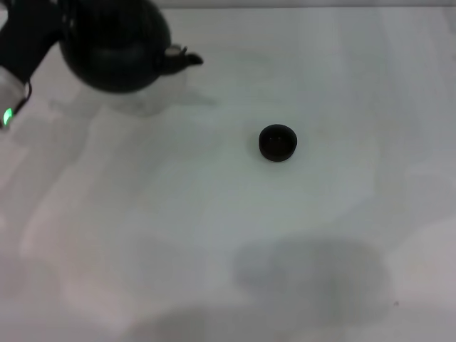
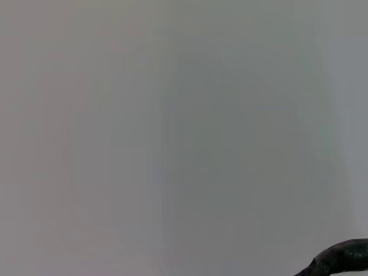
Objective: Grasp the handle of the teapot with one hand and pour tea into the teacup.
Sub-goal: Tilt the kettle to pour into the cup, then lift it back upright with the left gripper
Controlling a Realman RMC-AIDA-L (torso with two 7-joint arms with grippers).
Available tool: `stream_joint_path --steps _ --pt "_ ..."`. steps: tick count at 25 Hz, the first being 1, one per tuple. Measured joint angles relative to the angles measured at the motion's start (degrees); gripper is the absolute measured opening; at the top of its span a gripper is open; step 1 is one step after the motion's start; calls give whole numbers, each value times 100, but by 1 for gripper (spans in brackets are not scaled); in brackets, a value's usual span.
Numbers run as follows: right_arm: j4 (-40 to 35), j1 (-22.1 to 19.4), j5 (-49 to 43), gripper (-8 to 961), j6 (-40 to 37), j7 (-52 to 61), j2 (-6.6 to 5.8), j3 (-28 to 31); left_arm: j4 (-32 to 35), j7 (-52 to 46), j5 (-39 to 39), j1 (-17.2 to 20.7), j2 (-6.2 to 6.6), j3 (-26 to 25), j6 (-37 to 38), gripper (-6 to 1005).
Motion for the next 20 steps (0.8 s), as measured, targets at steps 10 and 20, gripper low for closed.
stream_joint_path --steps 10,20 --pt "0 -10 0 833 -16 122 6 19 608 -381 231 -797 -41 1224 -739 106" --pt "-6 -11 19 832 -19 162 -14 22 -16 870 228 -1190 -95 1495 -955 105"
